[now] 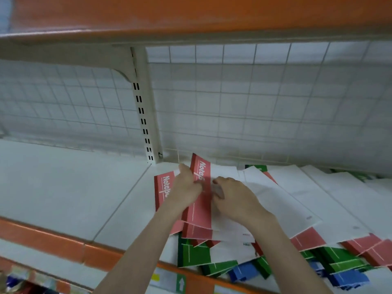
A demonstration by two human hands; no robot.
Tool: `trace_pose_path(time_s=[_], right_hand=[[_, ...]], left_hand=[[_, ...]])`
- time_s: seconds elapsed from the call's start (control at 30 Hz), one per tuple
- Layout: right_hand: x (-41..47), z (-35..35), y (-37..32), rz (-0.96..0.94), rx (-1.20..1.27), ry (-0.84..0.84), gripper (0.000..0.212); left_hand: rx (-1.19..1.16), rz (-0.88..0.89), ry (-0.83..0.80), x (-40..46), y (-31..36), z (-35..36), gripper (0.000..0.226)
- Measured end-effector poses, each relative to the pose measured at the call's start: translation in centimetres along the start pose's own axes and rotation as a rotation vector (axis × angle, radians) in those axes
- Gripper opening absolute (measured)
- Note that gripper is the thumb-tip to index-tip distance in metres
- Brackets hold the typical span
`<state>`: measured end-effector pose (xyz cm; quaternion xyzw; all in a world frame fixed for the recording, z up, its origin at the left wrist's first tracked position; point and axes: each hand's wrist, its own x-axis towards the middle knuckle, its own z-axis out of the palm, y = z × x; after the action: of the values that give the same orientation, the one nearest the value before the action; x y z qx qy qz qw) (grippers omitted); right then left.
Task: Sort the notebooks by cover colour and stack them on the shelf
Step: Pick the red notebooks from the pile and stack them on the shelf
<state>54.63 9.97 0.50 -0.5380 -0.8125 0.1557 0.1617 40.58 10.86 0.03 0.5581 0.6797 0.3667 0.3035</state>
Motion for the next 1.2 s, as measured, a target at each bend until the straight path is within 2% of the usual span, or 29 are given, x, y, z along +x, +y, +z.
trace_pose_path(time_s=[0.13, 0.23, 0.33, 0.4, 0.47, 0.5, 0.53, 0.57, 0.63, 0.73, 0.77, 0.8, 0.83, 0.87, 0.97, 1.1, 1.2], right_hand=[[0.3, -0.6, -2.3, -0.007, 0.111, -0.018, 0.025], [0.7, -0.8, -3.4, 0.097, 0.080, -0.010, 0.056], [1.3, -0.6, -4.1, 0.220, 0.117, 0.053, 0.061], [1.6, -0.3, -4.5, 0.256, 0.118, 0.063, 0.053], [1.7, 0.1, -4.7, 0.278, 0.048, 0.086, 0.041], [1.7, 0.4, -4.8, 0.279, 0.004, 0.104, 0.036], [1.7, 0.7, -5.0, 0.278, -0.034, 0.117, 0.033], [1.7, 1.0, -5.1, 0.274, -0.060, 0.123, 0.030], [1.9, 1.3, -5.5, 0.274, -0.084, 0.114, 0.027], [2.2, 1.4, -6.0, 0.282, -0.103, 0.093, 0.025], [2.2, 1.5, -6.1, 0.277, -0.122, 0.093, 0.025], [2.1, 1.6, -6.3, 0.269, -0.140, 0.096, 0.025], [2.0, 1.8, -6.4, 0.261, -0.156, 0.099, 0.025], [1.9, 2.0, -6.5, 0.256, -0.170, 0.104, 0.024], [1.7, 2.4, -6.6, 0.245, -0.217, 0.130, 0.027], [1.7, 2.9, -7.1, 0.266, -0.276, 0.069, 0.054], [2.0, 2.8, -7.4, 0.295, -0.267, 0.077, 0.048]], left_hand=[[-0.257, -0.068, -0.109, 1.2, 0.7, -0.2, 0.013], [-0.329, -0.061, -0.261, 1.8, 1.5, -0.8, 0.017], [-0.295, 0.058, -0.364, 2.0, 1.4, -1.6, 0.027], [-0.053, 0.168, -0.313, 2.1, 0.8, -2.0, 0.029], [0.383, 0.256, -0.177, 2.3, -0.1, -2.2, 0.027], [0.533, 0.256, -0.148, 2.2, -0.4, -2.2, 0.027], [0.586, 0.236, -0.145, 2.2, -0.7, -2.2, 0.030], [0.560, 0.198, -0.181, 2.1, -0.8, -2.1, 0.033], [0.365, 0.109, -0.221, 2.3, -1.2, -2.0, 0.032], [0.066, -0.029, -0.231, 2.6, -1.0, -2.1, 0.016], [-0.020, -0.074, -0.232, 2.8, -1.0, -2.1, 0.018], [-0.117, -0.100, -0.219, 2.8, -1.0, -2.1, 0.036], [-0.210, -0.101, -0.215, 2.9, -0.8, -2.2, 0.037], [-0.276, -0.080, -0.225, 2.8, -0.6, -2.4, 0.021], [-0.305, -0.042, -0.261, 3.1, -0.6, -2.4, 0.021], [-0.361, -0.067, -0.214, 3.4, -0.4, -2.4, 0.029], [-0.405, -0.050, -0.217, 3.6, -0.2, -2.7, 0.037]])
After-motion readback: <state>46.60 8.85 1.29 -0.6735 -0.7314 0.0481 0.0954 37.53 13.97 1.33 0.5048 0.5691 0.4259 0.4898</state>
